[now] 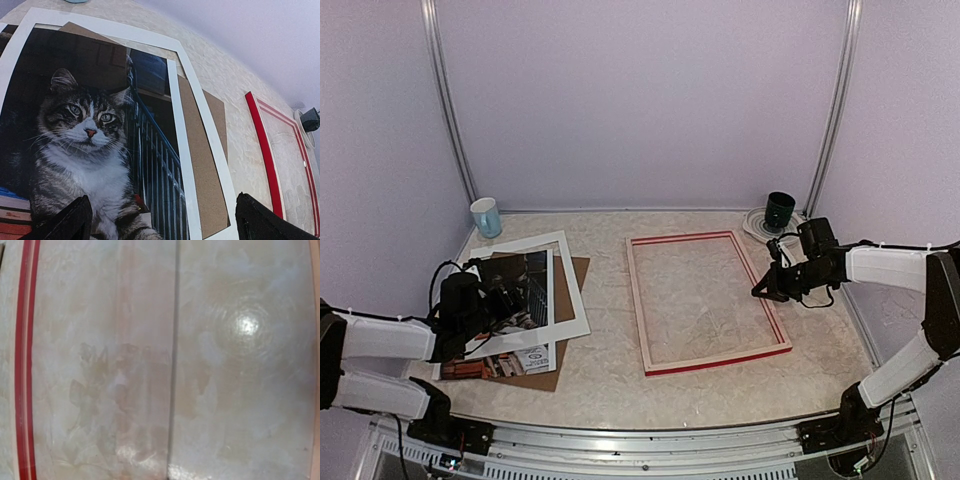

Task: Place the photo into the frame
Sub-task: Place the glass panel at the frame body.

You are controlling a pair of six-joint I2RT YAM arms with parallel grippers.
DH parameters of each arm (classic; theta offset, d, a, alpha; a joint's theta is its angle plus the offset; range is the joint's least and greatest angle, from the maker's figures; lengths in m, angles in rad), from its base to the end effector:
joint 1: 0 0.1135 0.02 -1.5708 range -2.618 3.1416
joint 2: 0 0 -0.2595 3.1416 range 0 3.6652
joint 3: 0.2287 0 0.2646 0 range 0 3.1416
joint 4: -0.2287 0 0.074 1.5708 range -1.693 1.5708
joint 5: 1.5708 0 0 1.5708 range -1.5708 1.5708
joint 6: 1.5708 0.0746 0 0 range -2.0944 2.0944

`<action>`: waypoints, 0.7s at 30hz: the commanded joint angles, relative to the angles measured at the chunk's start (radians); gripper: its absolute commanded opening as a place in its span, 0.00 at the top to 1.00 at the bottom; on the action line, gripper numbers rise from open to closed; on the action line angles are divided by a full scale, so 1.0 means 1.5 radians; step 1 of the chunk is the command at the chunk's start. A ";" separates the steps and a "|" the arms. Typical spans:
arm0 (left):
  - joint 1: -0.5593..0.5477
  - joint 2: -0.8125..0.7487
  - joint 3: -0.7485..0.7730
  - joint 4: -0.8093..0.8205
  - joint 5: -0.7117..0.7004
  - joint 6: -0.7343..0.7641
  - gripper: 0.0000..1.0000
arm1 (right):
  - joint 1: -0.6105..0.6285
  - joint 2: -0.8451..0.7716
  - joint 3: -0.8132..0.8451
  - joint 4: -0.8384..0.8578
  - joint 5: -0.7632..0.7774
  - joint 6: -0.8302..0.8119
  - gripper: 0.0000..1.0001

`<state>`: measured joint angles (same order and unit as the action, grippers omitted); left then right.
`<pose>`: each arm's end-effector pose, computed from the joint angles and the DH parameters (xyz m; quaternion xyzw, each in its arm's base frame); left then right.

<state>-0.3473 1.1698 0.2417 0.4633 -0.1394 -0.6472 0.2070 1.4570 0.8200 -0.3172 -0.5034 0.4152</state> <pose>0.2418 -0.0765 0.1158 -0.1630 0.8339 -0.1979 0.4888 0.2999 0.0997 0.1526 0.0207 0.9257 0.3159 0.2071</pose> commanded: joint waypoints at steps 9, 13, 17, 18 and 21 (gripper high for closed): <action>0.004 0.002 -0.003 0.013 -0.006 -0.003 0.01 | -0.009 -0.010 0.003 -0.001 0.012 -0.006 1.00; 0.004 0.000 -0.003 0.013 -0.007 -0.003 0.01 | -0.009 -0.015 0.000 -0.003 0.007 -0.003 1.00; 0.004 -0.001 -0.004 0.012 -0.008 -0.003 0.01 | -0.009 -0.025 -0.003 -0.005 0.005 -0.001 1.00; 0.004 -0.001 -0.004 0.012 -0.008 -0.003 0.01 | -0.009 -0.027 -0.003 -0.007 0.004 0.000 1.00; 0.004 0.001 -0.003 0.013 -0.007 -0.004 0.01 | -0.009 -0.031 -0.005 -0.007 -0.009 0.006 1.00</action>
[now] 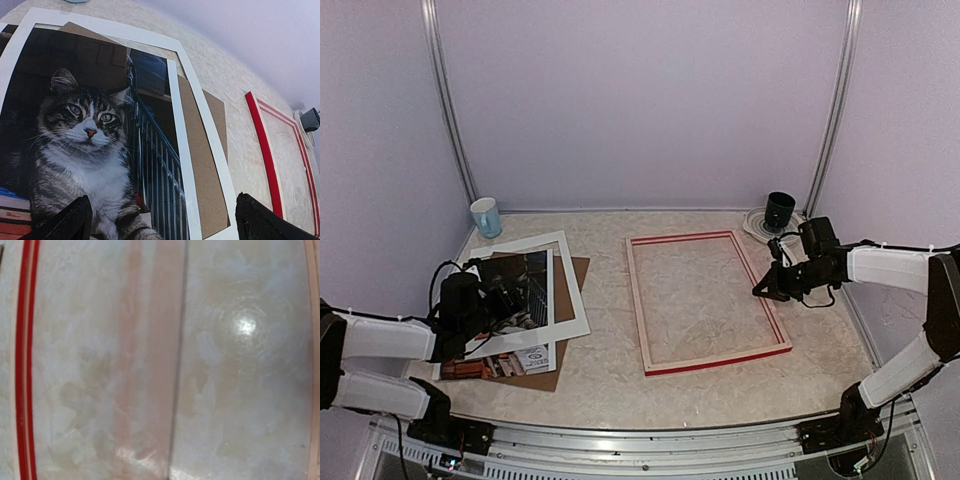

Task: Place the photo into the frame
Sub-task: Place the glass panel at the frame body.

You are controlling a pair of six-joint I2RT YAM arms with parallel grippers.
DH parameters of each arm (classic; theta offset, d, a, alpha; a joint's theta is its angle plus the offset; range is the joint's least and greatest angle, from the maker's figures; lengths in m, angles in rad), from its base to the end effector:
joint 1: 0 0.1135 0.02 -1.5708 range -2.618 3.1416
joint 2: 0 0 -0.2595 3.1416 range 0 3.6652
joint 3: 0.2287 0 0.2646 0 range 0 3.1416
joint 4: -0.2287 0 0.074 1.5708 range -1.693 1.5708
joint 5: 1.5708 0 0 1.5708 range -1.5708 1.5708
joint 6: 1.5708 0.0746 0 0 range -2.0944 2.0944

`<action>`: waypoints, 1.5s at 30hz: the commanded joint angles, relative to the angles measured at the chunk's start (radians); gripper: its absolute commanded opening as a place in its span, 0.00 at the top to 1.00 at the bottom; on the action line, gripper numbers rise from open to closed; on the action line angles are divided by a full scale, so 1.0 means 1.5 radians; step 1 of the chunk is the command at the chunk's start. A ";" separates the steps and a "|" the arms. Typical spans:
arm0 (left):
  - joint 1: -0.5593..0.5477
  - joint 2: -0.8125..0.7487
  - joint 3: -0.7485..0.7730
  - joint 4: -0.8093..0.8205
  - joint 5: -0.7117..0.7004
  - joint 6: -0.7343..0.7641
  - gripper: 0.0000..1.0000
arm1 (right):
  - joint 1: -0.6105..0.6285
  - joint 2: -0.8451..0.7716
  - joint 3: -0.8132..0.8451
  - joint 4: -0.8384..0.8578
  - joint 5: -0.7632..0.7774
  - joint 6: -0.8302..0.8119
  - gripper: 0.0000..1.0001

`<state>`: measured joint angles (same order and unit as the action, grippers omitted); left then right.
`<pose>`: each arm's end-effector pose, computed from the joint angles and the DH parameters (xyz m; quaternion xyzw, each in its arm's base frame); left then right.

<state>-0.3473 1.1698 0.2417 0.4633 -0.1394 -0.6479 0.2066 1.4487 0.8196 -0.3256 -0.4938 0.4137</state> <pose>0.2418 -0.0765 0.1158 -0.1633 0.8338 -0.1980 0.4887 0.2989 0.0988 0.1539 0.0218 0.9267 0.3115 0.2089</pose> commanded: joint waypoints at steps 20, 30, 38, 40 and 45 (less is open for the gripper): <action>0.004 0.000 -0.004 0.013 -0.008 -0.004 0.01 | -0.008 -0.022 -0.012 0.000 -0.029 0.012 0.96; 0.004 0.001 -0.004 0.013 -0.008 -0.004 0.01 | -0.009 -0.015 0.000 -0.002 -0.069 0.008 0.96; 0.004 -0.005 -0.005 0.011 -0.009 -0.003 0.01 | -0.009 0.006 0.037 -0.017 -0.101 0.013 0.99; 0.004 -0.005 -0.005 0.011 -0.008 -0.004 0.01 | -0.009 0.006 0.041 -0.010 -0.113 0.022 0.99; 0.004 -0.006 -0.005 0.011 -0.009 -0.004 0.01 | -0.009 0.011 0.066 -0.006 -0.149 0.035 1.00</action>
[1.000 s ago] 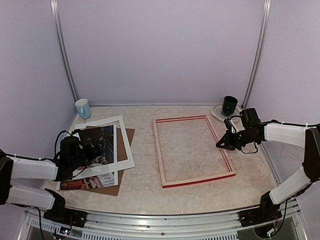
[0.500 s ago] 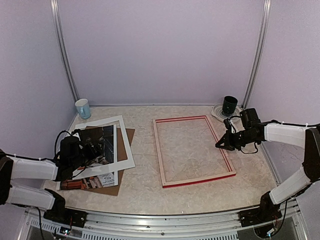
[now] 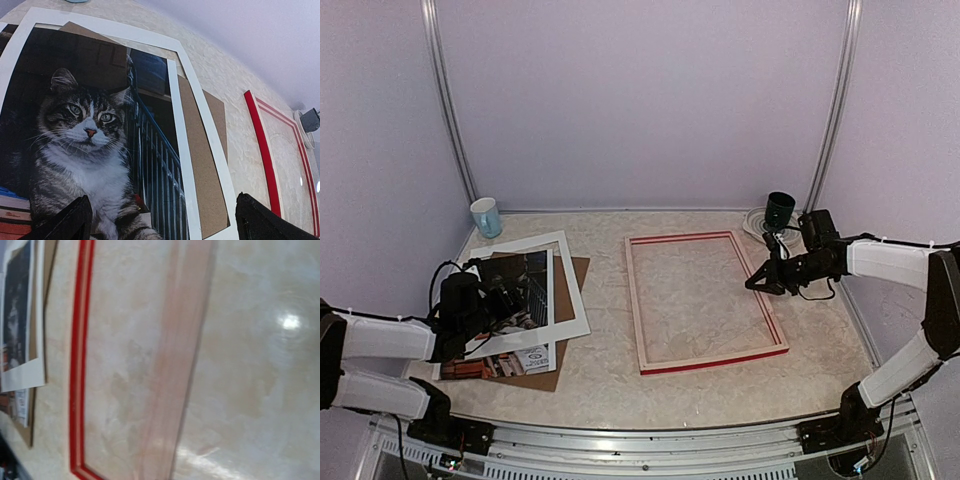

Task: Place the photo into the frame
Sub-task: Place the glass panel at the frame body.

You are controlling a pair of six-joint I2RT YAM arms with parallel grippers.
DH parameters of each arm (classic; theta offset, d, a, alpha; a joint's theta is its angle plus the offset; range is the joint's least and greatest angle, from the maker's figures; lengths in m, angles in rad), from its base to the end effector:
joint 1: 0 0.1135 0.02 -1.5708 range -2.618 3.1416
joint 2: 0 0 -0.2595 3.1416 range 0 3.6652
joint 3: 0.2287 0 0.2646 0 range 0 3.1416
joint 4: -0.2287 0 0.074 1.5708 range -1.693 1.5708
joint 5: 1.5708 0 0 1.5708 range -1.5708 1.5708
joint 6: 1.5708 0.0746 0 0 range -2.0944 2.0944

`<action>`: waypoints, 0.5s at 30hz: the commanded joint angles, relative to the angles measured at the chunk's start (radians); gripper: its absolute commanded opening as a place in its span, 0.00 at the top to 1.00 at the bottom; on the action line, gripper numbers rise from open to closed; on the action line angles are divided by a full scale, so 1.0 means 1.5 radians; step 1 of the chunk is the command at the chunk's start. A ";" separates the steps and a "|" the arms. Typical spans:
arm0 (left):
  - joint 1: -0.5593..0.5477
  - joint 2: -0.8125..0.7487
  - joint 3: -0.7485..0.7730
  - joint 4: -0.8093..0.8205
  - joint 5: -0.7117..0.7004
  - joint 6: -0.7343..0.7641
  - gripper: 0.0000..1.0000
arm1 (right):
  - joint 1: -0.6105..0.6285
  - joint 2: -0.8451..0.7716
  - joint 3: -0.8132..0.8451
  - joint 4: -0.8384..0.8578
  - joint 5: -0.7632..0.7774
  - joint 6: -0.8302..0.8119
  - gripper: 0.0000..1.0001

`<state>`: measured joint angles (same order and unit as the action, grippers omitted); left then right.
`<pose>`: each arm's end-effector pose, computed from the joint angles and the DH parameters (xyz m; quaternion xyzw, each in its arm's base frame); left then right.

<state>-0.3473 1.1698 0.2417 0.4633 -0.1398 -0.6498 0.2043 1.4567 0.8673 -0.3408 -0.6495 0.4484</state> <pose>0.2418 -0.0765 0.1158 -0.1642 0.8337 -0.1983 0.4886 0.3020 0.1086 0.1710 0.0098 0.9051 0.3825 0.1856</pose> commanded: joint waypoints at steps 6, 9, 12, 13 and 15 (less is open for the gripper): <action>0.004 -0.007 -0.005 0.011 -0.007 -0.002 0.01 | -0.007 0.005 0.053 0.008 -0.056 0.025 1.00; 0.004 -0.008 -0.005 0.012 -0.007 -0.002 0.01 | -0.007 0.012 0.052 0.015 -0.066 0.028 0.92; 0.003 -0.008 -0.005 0.012 -0.007 -0.002 0.01 | -0.007 0.019 0.051 0.016 -0.061 0.025 0.83; 0.004 -0.009 -0.005 0.012 -0.008 -0.002 0.01 | -0.007 0.022 0.052 0.017 -0.058 0.025 0.81; 0.004 -0.009 -0.005 0.011 -0.008 -0.002 0.01 | -0.007 0.031 0.052 0.024 -0.061 0.026 0.77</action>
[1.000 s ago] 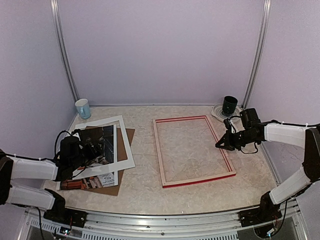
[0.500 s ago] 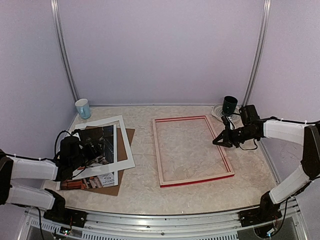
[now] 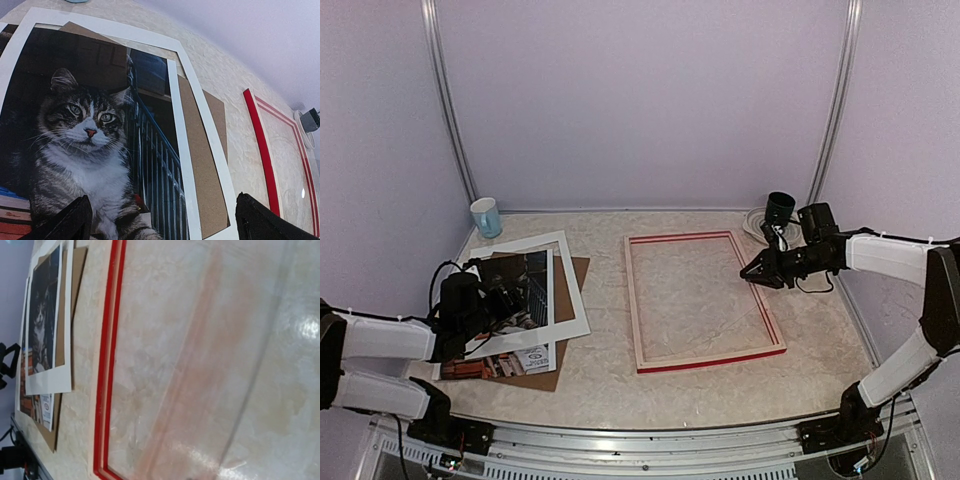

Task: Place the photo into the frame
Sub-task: Place the glass panel at the frame body.

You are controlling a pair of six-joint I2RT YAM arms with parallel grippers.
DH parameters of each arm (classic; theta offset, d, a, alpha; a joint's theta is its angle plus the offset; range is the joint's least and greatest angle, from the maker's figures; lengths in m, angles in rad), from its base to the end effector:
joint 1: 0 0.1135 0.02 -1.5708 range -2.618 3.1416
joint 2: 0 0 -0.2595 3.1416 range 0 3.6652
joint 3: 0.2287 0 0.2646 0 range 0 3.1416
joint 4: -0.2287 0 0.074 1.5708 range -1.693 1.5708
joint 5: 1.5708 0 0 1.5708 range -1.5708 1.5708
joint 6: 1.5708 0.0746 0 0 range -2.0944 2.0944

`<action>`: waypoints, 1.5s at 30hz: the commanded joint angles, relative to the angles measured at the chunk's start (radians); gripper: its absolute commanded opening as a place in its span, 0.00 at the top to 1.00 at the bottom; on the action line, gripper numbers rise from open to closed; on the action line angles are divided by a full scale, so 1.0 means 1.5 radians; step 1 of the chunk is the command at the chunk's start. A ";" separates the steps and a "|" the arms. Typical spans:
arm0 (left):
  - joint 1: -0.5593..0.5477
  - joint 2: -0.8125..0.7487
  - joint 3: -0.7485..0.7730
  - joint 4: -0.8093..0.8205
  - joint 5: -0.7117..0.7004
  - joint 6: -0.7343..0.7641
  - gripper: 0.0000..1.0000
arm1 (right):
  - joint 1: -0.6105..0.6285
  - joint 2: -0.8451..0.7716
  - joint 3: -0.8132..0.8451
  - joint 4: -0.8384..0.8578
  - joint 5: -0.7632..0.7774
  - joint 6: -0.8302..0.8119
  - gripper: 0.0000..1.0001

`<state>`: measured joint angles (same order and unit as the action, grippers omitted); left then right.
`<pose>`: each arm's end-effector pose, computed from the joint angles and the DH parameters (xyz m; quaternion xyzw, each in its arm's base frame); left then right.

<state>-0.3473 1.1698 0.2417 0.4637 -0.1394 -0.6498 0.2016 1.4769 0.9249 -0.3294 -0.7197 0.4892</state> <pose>0.2418 -0.0765 0.1158 -0.1641 0.8336 -0.1986 0.4887 0.3128 0.1141 0.1874 0.0085 0.8889 0.4189 0.1854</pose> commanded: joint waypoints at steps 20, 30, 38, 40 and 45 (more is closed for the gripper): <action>0.003 -0.011 -0.006 0.010 -0.011 -0.002 0.01 | -0.028 0.136 0.036 0.092 -0.054 0.031 0.40; 0.003 -0.013 -0.006 0.010 -0.011 0.000 0.01 | -0.032 0.155 0.006 0.092 -0.051 0.026 0.31; -0.001 -0.007 -0.005 0.016 -0.008 0.000 0.01 | -0.032 0.172 -0.029 0.110 -0.047 0.020 0.30; -0.003 -0.007 -0.005 0.017 -0.008 0.001 0.01 | -0.032 0.177 -0.030 0.117 -0.048 0.022 0.29; -0.005 -0.009 -0.005 0.016 -0.009 0.001 0.01 | -0.032 0.202 0.000 0.118 -0.045 0.019 0.26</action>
<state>-0.3496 1.1625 0.2417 0.4637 -0.1398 -0.6498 0.1623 1.7416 0.8913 -0.1772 -0.7876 0.5343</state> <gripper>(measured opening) 0.989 0.739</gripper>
